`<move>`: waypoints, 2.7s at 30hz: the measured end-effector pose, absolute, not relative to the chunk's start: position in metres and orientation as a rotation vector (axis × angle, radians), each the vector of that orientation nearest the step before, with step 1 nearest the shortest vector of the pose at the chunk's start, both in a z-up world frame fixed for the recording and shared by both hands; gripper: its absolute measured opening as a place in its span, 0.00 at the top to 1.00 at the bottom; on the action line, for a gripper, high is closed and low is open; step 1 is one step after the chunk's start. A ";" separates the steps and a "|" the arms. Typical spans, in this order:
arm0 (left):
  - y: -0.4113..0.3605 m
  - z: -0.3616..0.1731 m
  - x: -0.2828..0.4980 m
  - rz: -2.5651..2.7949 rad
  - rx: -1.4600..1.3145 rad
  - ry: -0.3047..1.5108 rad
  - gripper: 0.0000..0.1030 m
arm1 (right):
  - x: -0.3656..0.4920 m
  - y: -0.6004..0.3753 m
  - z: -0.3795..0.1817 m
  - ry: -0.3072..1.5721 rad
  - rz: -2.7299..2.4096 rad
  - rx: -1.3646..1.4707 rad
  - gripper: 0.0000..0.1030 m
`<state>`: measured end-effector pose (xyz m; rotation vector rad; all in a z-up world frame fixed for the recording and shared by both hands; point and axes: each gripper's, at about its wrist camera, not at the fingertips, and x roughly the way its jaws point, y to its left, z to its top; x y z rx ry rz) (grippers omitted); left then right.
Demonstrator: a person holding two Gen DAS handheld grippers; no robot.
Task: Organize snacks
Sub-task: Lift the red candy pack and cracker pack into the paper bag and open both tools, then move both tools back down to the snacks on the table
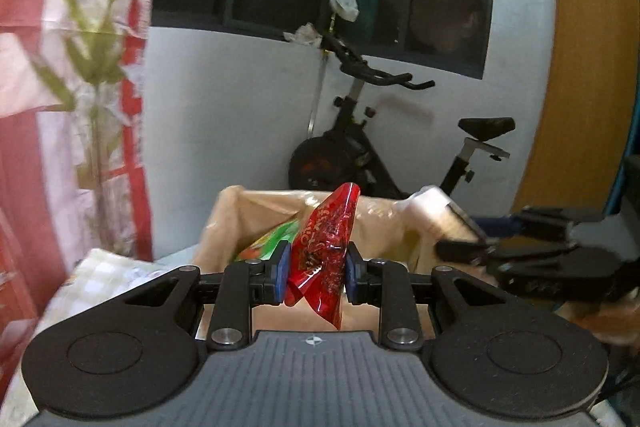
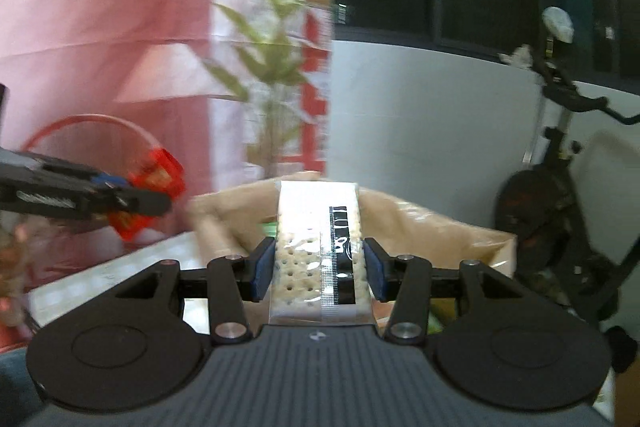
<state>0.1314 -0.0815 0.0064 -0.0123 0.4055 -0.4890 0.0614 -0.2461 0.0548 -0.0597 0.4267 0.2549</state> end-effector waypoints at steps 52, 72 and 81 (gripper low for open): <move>-0.005 -0.077 0.072 -0.283 -0.006 0.636 0.38 | -0.020 -0.202 -0.005 0.610 0.436 -0.001 0.43; -0.048 -0.164 0.022 -0.499 0.051 0.847 0.38 | -0.042 -0.204 -0.098 0.857 0.369 -0.025 0.43; -0.056 -0.176 0.018 -0.549 0.072 0.920 0.33 | -0.042 -0.211 -0.111 0.886 0.347 -0.013 0.43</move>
